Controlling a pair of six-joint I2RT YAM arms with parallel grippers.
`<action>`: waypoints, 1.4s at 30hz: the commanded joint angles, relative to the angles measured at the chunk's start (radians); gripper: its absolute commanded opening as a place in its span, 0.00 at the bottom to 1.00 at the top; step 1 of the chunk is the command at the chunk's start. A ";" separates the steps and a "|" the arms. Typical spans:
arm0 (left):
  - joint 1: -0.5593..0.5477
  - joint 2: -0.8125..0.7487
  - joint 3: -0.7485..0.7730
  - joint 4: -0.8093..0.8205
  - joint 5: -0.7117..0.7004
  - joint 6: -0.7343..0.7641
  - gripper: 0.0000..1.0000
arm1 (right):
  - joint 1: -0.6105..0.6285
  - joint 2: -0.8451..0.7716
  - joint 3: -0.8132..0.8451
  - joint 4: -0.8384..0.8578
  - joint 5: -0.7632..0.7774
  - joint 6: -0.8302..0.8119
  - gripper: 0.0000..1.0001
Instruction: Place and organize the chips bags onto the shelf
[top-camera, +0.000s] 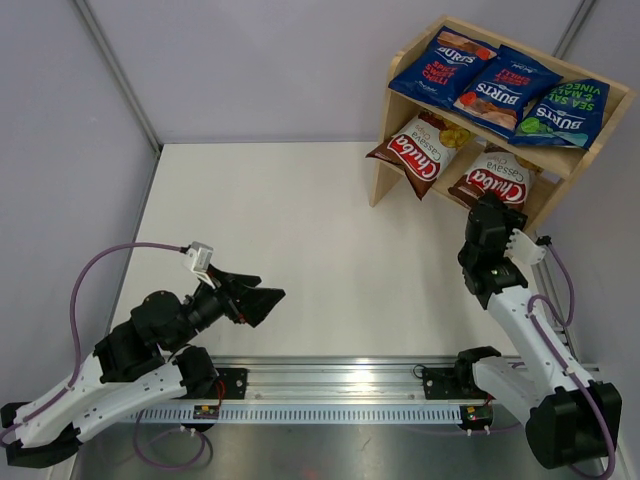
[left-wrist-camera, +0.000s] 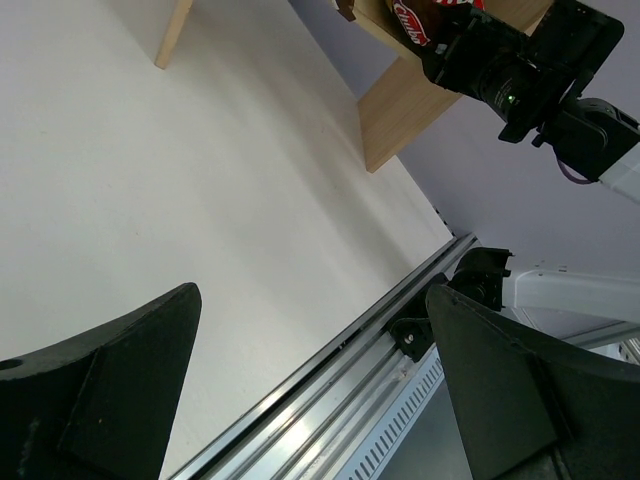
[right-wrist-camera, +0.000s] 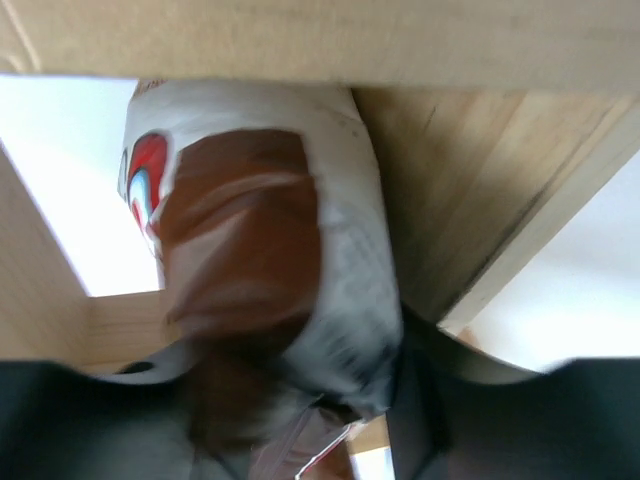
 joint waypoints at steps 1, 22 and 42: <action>0.001 -0.001 0.015 0.036 -0.016 0.020 0.99 | -0.028 0.000 -0.022 -0.094 -0.006 -0.062 0.54; 0.088 0.273 0.121 -0.041 -0.094 0.064 0.99 | -0.026 -0.282 -0.085 -0.158 -0.204 -0.145 0.99; 1.033 0.457 0.153 -0.053 0.368 0.171 0.99 | -0.026 -0.411 -0.029 -0.342 -1.013 -0.952 0.99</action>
